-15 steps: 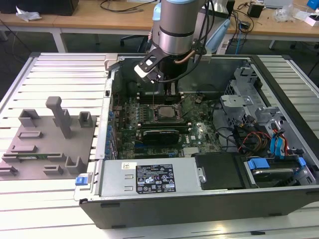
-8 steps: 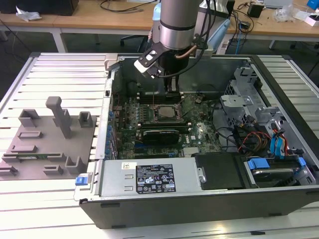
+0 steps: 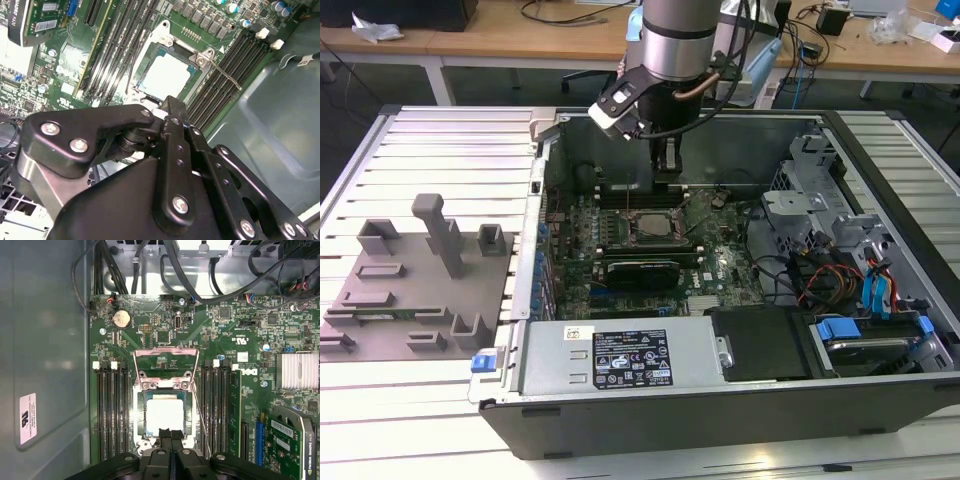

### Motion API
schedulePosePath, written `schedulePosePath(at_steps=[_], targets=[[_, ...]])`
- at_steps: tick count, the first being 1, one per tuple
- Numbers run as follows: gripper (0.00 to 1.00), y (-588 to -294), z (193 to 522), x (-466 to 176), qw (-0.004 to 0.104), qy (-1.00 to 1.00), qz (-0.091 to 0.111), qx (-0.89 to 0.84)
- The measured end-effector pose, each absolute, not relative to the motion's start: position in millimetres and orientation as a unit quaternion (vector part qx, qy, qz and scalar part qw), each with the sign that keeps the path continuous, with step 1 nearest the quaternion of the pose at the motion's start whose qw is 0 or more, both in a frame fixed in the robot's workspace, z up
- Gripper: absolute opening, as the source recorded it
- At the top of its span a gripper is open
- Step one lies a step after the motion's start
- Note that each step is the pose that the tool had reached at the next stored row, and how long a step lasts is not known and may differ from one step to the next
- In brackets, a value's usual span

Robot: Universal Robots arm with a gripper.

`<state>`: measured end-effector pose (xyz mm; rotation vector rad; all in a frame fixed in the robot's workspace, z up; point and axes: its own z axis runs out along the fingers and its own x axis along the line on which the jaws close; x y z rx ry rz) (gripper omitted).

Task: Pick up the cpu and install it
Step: 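Close the cpu cover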

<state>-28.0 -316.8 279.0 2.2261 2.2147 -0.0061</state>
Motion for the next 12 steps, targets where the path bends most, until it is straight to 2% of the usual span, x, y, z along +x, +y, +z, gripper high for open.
schedulePosePath(at_steps=[12], targets=[[0.11, -316.9, 279.0, 5.4, 0.000, 0.705, -0.002, 0.709]])
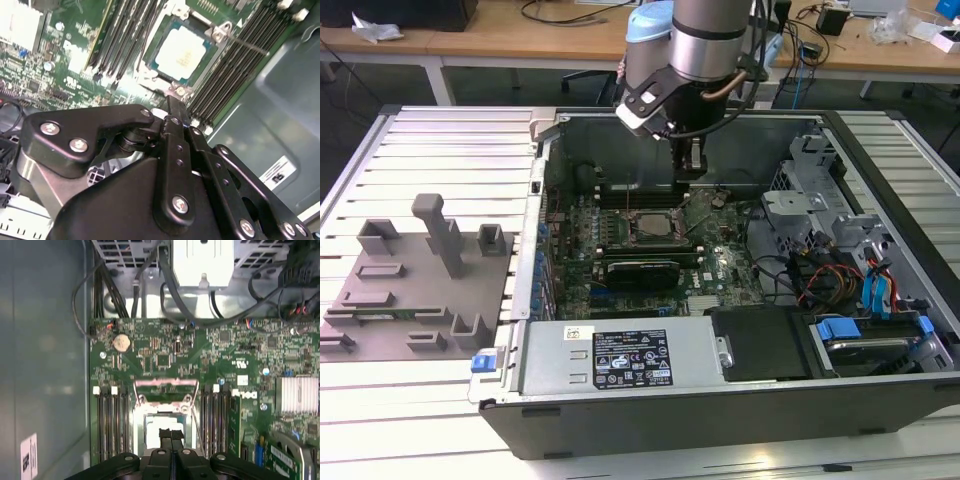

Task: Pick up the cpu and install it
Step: 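Close the cpu cover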

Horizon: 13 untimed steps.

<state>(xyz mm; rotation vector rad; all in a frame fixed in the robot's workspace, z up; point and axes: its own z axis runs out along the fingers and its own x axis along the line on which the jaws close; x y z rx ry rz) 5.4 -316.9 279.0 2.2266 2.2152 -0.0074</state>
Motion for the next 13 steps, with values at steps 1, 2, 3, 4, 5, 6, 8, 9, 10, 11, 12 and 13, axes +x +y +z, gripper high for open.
schedulePosePath(at_steps=[1, 2, 3, 4, 5, 6, 8, 9, 10, 11, 12, 13], targets=[[0.11, -316.8, 279.0, 7.1, 0.000, 0.705, -0.002, 0.709], [0.11, -316.8, 278.9, 9.7, 0.000, 0.705, -0.002, 0.709], [0.11, -316.8, 278.9, 11.6, 0.000, 0.705, -0.002, 0.709], [0.11, -316.8, 279.0, 13.6, 0.000, 0.705, -0.002, 0.709], [0.11, -316.9, 279.0, 15.7, 0.000, 0.705, -0.002, 0.709], [0.11, -316.8, 279.0, 17.6, 0.000, 0.705, -0.002, 0.709], [0.11, -316.9, 279.0, 21.6, 0.000, 0.705, -0.003, 0.709], [0.11, -316.9, 279.0, 23.8, 0.000, 0.705, -0.003, 0.709], [0.11, -316.9, 279.0, 25.3, 0.000, 0.705, -0.003, 0.709], [0.11, -316.9, 279.0, 27.1, 0.000, 0.705, -0.003, 0.709], [0.11, -316.9, 279.0, 28.7, 0.000, 0.705, -0.003, 0.709], [0.11, -316.9, 279.0, 31.1, 0.000, 0.705, -0.003, 0.709]])
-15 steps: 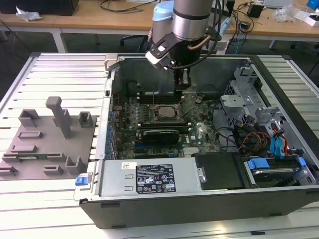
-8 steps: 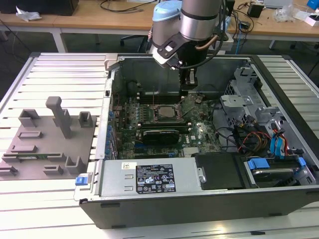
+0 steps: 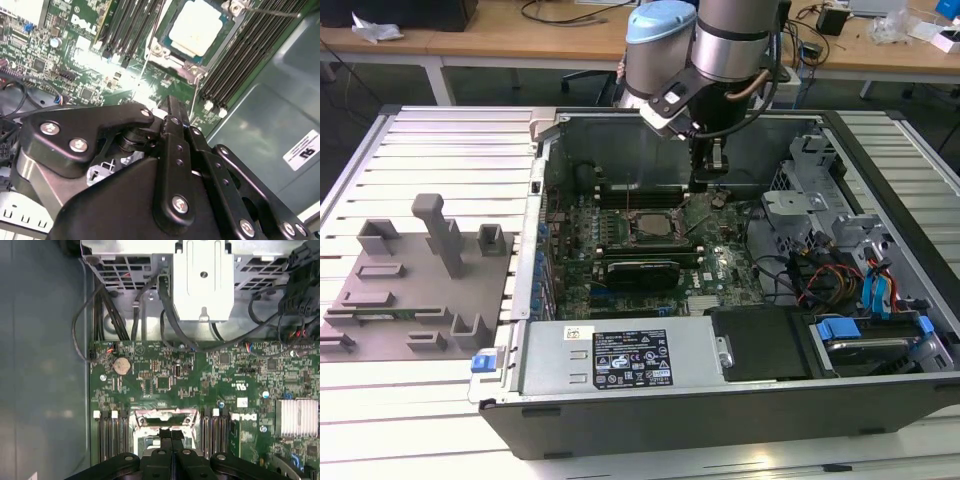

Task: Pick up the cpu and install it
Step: 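Close the cpu cover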

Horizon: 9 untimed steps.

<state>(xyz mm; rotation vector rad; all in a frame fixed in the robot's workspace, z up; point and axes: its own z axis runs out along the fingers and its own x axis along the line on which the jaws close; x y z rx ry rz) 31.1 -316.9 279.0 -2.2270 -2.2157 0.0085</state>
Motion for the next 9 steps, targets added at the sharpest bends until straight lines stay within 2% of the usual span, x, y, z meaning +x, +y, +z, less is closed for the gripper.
schedulePosePath(at_steps=[9], targets=[[0.11, -316.9, 277.5, 61.1, 0.002, -0.705, 0.005, -0.709]])
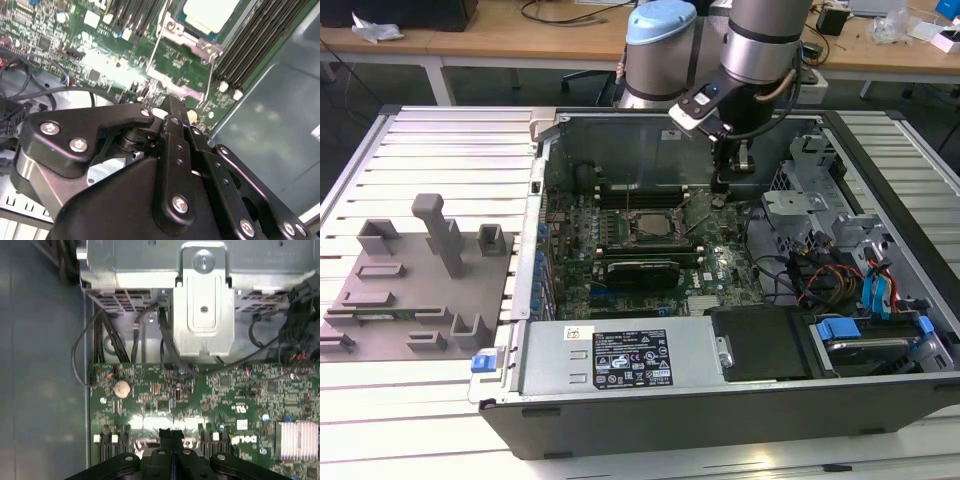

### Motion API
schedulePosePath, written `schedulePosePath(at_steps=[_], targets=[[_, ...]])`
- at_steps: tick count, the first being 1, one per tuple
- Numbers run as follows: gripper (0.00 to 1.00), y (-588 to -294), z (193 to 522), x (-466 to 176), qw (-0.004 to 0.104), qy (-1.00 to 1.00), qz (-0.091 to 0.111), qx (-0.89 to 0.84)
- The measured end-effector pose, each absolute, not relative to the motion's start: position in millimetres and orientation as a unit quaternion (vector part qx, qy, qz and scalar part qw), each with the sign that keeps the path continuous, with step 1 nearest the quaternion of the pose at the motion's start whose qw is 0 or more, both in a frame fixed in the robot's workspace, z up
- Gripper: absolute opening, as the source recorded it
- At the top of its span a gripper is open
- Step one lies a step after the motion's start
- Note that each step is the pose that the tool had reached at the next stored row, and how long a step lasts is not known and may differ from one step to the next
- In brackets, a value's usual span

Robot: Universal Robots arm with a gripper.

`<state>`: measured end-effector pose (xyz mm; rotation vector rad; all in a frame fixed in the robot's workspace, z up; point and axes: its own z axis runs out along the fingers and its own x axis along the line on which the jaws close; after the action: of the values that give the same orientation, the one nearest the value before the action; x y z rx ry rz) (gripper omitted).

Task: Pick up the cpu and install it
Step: 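Close the cpu cover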

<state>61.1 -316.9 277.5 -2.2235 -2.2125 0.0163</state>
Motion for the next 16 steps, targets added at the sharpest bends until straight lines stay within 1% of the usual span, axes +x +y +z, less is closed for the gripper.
schedulePosePath(at_steps=[6, 10, 16], targets=[[0.11, -317.0, 266.2, 69.7, 0.003, -0.705, 0.006, -0.709], [0.11, -317.0, 253.4, 74.8, 0.005, -0.705, 0.008, -0.709], [0.11, -316.9, 246.3, 72.4, 0.006, -0.705, 0.009, -0.709]])
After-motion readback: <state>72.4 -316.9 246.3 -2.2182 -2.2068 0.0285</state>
